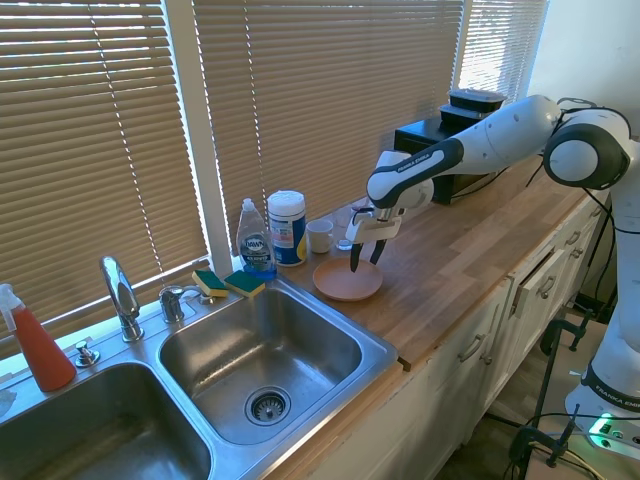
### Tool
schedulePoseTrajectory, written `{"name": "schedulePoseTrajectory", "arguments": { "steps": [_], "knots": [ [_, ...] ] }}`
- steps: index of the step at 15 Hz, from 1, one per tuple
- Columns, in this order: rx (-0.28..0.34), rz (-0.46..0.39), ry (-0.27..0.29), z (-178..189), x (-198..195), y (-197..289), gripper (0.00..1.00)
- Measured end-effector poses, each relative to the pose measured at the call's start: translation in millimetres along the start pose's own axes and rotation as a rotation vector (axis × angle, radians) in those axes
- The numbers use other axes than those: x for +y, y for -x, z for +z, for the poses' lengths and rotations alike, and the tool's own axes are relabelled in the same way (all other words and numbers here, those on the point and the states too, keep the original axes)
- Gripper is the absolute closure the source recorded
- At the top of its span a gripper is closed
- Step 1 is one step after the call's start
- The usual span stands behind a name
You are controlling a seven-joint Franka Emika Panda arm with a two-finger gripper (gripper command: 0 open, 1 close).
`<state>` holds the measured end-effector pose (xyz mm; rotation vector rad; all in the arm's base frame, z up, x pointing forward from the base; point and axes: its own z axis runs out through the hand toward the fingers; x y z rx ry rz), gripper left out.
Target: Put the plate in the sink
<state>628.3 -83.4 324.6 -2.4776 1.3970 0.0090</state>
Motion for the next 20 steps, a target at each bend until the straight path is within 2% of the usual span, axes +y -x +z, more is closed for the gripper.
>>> {"name": "schedulePoseTrajectory", "arguments": {
  "steps": [10,16,20],
  "knots": [
    [-0.031,-0.007,0.005,9,1,0,1.00],
    [-0.062,-0.012,-0.019,12,12,-10,1.00],
    [-0.095,-0.027,-0.062,10,17,-15,1.00]
  ]
}}
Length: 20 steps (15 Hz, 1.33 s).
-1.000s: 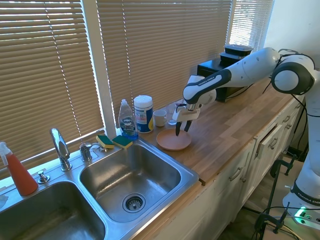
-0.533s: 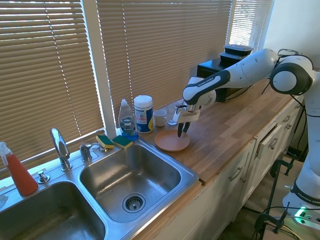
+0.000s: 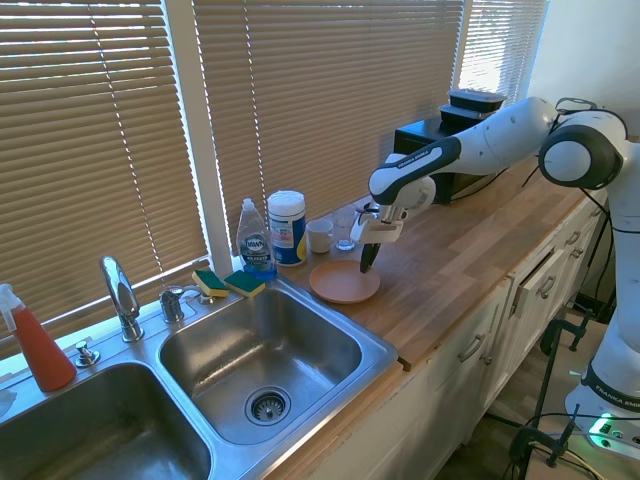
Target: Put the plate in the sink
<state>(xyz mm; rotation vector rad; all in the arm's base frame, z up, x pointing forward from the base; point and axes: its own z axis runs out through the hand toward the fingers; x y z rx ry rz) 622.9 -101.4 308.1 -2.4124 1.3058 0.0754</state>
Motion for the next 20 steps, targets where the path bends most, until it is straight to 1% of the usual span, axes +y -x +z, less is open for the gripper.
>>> {"name": "schedulePoseTrajectory", "arguments": {
  "steps": [3,5,7,8,10,12,15,17,20],
  "knots": [
    [-0.019,-0.033,-0.017,-3,0,2,1.00],
    [-0.022,-0.063,-0.029,-16,-8,15,1.00],
    [-0.014,-0.106,-0.043,-39,-24,40,1.00],
    [-0.009,-0.124,-0.040,-47,-34,57,1.00],
    [0.009,-0.159,-0.010,-51,-63,99,1.00],
    [0.026,-0.194,0.040,-38,-96,152,1.00],
    [0.076,-0.235,0.103,-10,-152,227,1.00],
    [0.114,-0.251,0.150,23,-184,256,1.00],
    [0.143,-0.272,0.222,92,-217,280,1.00]
  ]
}}
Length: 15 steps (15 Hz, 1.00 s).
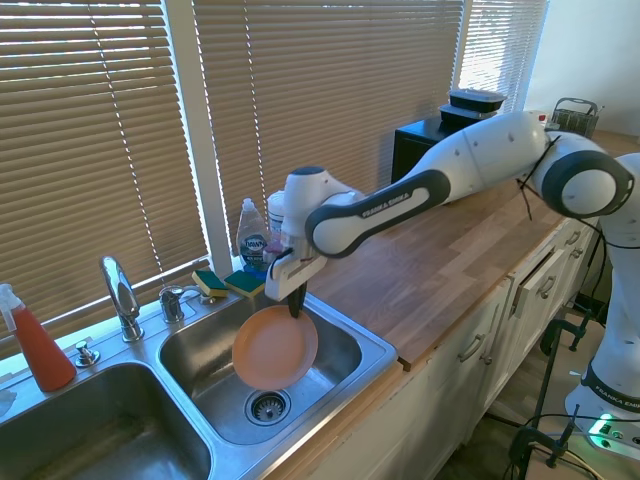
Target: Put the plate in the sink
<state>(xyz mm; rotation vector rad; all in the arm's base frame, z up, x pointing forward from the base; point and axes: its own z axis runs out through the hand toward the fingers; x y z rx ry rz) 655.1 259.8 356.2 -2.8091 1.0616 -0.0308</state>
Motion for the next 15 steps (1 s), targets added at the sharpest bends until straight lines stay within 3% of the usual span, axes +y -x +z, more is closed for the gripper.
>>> {"name": "schedulePoseTrajectory", "arguments": {
  "steps": [5,6,9,15],
  "knots": [
    [0.014,-0.006,0.108,91,-39,12,1.00],
    [0.014,0.001,0.126,104,-41,11,0.00],
    [0.008,0.018,0.159,123,-46,8,0.00],
    [0.004,0.018,0.173,134,-54,16,0.00]
  ]
}}
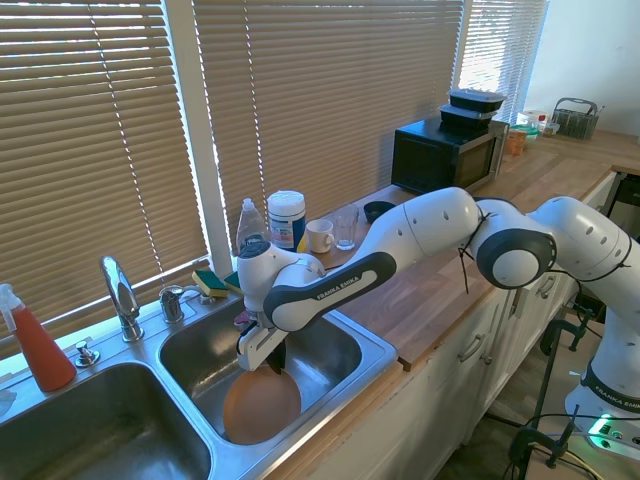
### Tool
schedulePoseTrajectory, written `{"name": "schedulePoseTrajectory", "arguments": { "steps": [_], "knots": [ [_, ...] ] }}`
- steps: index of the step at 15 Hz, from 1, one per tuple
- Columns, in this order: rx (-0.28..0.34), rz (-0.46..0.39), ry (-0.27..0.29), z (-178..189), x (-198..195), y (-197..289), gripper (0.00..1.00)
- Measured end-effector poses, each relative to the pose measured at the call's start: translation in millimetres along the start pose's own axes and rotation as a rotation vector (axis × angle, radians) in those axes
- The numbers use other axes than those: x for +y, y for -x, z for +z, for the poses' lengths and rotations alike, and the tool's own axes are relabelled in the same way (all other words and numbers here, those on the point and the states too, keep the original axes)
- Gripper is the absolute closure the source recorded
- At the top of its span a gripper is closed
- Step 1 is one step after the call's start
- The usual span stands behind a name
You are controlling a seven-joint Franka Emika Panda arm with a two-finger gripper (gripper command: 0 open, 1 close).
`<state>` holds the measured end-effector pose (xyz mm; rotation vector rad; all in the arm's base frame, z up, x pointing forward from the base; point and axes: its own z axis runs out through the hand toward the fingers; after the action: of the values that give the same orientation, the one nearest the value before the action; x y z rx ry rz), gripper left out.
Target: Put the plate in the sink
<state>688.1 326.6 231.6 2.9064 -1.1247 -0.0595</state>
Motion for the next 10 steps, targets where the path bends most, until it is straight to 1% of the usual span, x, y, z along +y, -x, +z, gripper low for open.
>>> {"name": "schedulePoseTrajectory", "arguments": {
  "steps": [4,8,10],
  "knots": [
    [0.018,0.013,-0.032,-17,-3,-5,0.00],
    [0.043,0.030,-0.082,-57,-3,-6,0.00],
    [0.055,0.037,-0.095,-77,1,-4,0.00]
  ]
}}
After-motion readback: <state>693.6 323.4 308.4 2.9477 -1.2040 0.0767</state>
